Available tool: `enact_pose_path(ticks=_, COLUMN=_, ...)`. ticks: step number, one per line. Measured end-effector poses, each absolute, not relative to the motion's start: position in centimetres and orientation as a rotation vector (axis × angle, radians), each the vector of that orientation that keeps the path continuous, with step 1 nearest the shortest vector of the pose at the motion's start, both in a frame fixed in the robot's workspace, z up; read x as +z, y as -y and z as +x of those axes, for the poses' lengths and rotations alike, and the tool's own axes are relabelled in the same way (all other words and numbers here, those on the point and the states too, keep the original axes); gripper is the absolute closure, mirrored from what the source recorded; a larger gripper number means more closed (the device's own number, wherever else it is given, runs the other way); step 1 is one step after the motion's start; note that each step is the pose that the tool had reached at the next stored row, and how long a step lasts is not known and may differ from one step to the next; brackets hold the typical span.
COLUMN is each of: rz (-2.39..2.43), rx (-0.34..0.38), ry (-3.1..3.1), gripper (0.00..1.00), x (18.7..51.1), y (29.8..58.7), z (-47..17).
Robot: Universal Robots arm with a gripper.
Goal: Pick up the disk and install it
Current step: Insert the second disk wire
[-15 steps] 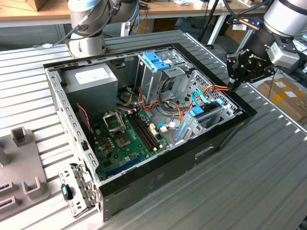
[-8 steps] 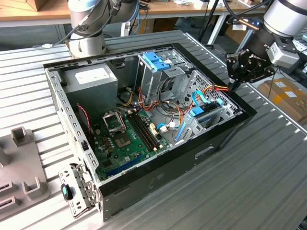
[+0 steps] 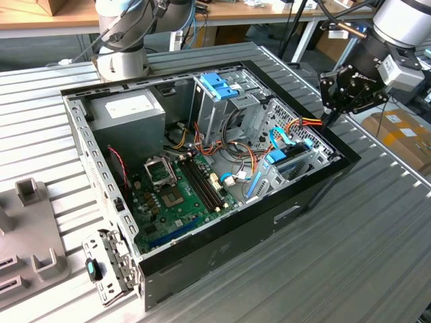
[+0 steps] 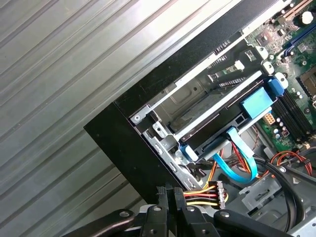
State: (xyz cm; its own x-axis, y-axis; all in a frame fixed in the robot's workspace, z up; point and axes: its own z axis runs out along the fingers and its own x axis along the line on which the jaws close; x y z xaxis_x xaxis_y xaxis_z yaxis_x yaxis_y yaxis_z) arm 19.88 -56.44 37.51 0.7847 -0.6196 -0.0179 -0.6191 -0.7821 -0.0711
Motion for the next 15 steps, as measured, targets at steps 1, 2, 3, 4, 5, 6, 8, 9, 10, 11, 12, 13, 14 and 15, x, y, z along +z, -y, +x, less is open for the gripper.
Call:
enact_pose_path(ticks=1, rz=-2.898, rx=-0.01, ry=-1.007, gripper=0.84, x=37.5, y=56.4, z=19.9)
enact_pose_path(ticks=2, rz=-2.898, rx=-0.01, ry=-1.007, gripper=0.84, x=37.5, y=56.4, z=19.9)
enact_pose_path(ticks=3, rz=-2.899, rx=-0.01, ry=-1.007, gripper=0.84, x=37.5, y=56.4, z=19.8)
enact_pose_path(ticks=4, rz=-2.899, rx=-0.01, ry=-1.008, gripper=0.84, x=37.5, y=56.4, z=19.7)
enact_pose_path(ticks=5, rz=-2.899, rx=-0.01, ry=-1.008, gripper=0.84, x=37.5, y=56.4, z=19.5)
enact_pose_path(ticks=6, rz=-2.898, rx=-0.01, ry=-1.01, gripper=0.84, x=37.5, y=56.4, z=19.2)
enact_pose_path(ticks=8, rz=-2.892, rx=-0.011, ry=-1.027, gripper=0.84, x=37.5, y=56.4, z=18.8)
enact_pose_path(ticks=9, rz=-2.889, rx=-0.011, ry=-1.036, gripper=0.84, x=37.5, y=56.4, z=18.7)
enact_pose_path(ticks=10, rz=-2.886, rx=-0.011, ry=-1.044, gripper=0.84, x=37.5, y=56.4, z=18.7)
enact_pose_path(ticks=11, rz=-2.878, rx=-0.012, ry=-1.067, gripper=0.84, x=37.5, y=56.4, z=18.6)
enact_pose_path(ticks=12, rz=-2.868, rx=-0.013, ry=-1.092, gripper=0.84, x=37.5, y=56.4, z=18.5)
enact_pose_path(ticks=13, rz=-2.858, rx=-0.014, ry=-1.117, gripper=0.84, x=37.5, y=56.4, z=18.5)
enact_pose_path(ticks=14, rz=-2.852, rx=-0.015, ry=-1.133, gripper=0.84, x=37.5, y=56.4, z=18.4)
enact_pose_path(ticks=15, rz=-2.852, rx=-0.015, ry=-1.133, gripper=0.84, x=37.5, y=56.4, z=18.4)
